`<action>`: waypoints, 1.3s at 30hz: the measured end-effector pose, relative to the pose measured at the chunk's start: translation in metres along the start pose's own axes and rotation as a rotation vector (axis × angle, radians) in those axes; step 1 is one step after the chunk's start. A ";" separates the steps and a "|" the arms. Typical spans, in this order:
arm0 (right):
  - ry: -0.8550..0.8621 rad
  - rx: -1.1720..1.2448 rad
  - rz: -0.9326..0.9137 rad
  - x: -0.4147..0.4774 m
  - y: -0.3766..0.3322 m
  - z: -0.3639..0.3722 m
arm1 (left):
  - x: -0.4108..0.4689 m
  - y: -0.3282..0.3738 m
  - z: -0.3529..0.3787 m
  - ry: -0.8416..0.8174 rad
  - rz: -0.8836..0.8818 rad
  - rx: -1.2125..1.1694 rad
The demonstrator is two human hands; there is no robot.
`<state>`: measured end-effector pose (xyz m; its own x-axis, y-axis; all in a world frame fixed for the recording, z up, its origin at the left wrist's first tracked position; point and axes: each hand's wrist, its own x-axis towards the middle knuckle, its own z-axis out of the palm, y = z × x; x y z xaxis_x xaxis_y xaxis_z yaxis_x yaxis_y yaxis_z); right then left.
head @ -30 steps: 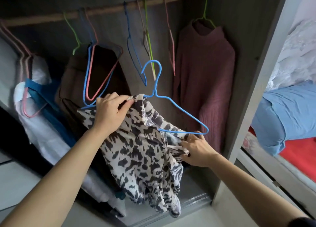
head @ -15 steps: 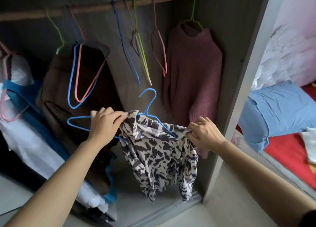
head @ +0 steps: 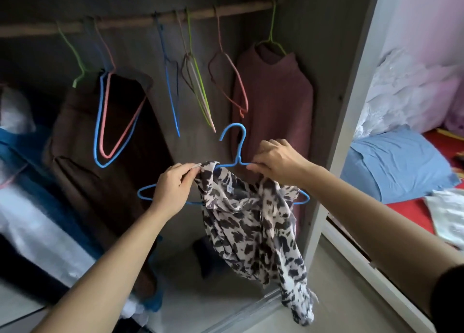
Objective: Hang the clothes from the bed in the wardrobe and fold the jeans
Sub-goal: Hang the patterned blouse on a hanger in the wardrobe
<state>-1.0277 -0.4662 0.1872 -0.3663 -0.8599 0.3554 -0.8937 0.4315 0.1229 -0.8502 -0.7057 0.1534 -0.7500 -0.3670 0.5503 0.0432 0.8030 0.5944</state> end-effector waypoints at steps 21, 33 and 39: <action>-0.062 0.556 0.179 0.008 0.019 -0.035 | 0.034 0.017 -0.021 -0.017 -0.411 -0.382; 0.136 0.583 0.180 0.012 0.014 -0.043 | 0.039 0.048 -0.014 -0.302 -0.690 -0.317; 0.051 0.631 0.265 0.008 0.013 -0.035 | 0.041 0.057 0.002 -0.282 -0.709 -0.919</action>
<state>-1.0329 -0.4578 0.2235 -0.5948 -0.7266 0.3438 -0.7611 0.3714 -0.5318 -0.8798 -0.6740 0.2095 -0.9109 -0.3844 -0.1500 -0.0694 -0.2157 0.9740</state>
